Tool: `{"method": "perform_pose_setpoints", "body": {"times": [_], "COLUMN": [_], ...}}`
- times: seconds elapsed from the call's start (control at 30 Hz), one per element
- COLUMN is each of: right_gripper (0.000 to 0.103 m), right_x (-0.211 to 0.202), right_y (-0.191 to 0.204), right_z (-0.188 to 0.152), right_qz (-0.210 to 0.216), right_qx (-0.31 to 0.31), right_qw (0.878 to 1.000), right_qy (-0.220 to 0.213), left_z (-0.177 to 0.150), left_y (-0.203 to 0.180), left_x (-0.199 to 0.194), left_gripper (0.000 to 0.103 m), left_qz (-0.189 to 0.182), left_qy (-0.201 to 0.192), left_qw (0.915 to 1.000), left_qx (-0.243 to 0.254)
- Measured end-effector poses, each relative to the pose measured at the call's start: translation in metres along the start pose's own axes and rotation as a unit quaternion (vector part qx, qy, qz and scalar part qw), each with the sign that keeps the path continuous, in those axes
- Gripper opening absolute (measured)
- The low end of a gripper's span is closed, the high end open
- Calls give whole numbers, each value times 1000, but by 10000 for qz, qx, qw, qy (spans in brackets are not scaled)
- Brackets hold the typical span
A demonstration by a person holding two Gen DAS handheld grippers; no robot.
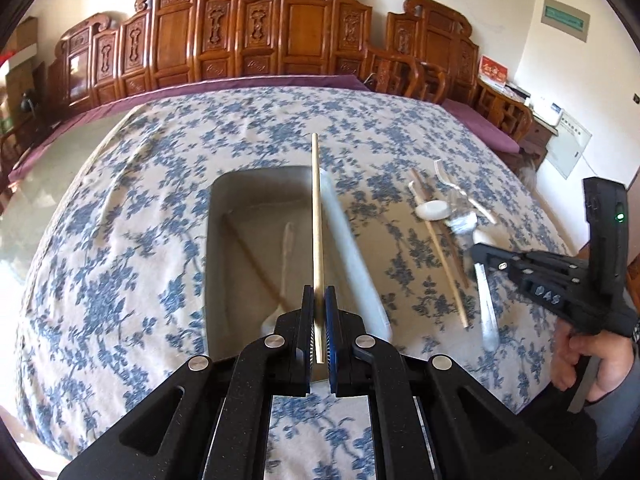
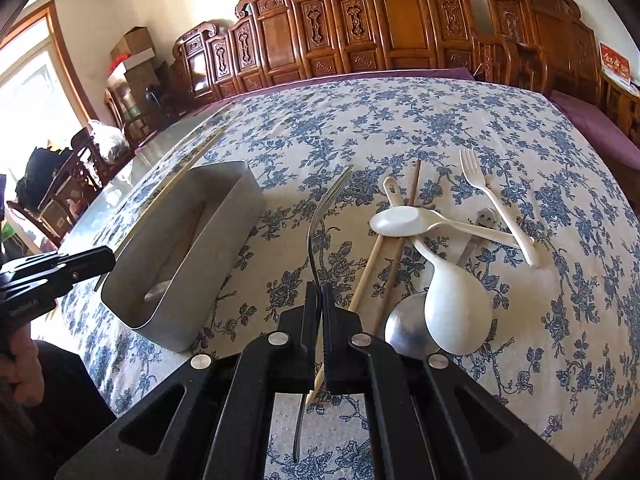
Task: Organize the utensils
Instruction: 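Lower the chopstick into the grey tray and open the left gripper, then carry the metal fork into the grey tray and open the right gripper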
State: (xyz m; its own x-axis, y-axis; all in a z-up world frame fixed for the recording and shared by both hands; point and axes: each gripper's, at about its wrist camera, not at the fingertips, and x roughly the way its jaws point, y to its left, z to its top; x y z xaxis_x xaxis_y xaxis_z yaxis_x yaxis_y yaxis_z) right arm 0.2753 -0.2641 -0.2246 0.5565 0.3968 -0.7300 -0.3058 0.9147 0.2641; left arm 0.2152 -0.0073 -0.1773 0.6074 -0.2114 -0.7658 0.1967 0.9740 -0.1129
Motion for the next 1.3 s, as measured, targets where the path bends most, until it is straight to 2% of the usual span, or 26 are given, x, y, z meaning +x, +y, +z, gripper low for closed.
{"method": "perform_pose_setpoints", "body": {"times": [0.27,0.57,0.73,0.8,0.83,1.1,1.3], "right_gripper": [4,4,4,4,4,4,4], "right_x": [3,7,5,4,3,-11,-20], "right_y": [1,6,7,8,9,34,63], "right_z": [-1,-2,-2,-2,-2,3,20], "right_qz": [5,26,68,84,102,269,445], "right_qx": [-39,-84,-56,-48,-45,-167,-346], "right_qw": [10000,9999,10000,9999,9999,9993,9979], "right_qy": [31,69,47,32,19,-177,-323], "left_z": [-8,-10,-7,-5,-4,1,5], "left_y": [16,24,27,29,30,43,53], "left_x": [16,27,25,21,20,10,1], "left_gripper": [4,4,8,18,19,20,24], "left_qz": [47,92,115,123,143,294,371], "left_qy": [341,502,430,344,304,80,-68], "left_qw": [9994,9985,9986,9989,9990,9989,9985], "left_qx": [-101,-207,-278,-305,-306,-344,-393]}}
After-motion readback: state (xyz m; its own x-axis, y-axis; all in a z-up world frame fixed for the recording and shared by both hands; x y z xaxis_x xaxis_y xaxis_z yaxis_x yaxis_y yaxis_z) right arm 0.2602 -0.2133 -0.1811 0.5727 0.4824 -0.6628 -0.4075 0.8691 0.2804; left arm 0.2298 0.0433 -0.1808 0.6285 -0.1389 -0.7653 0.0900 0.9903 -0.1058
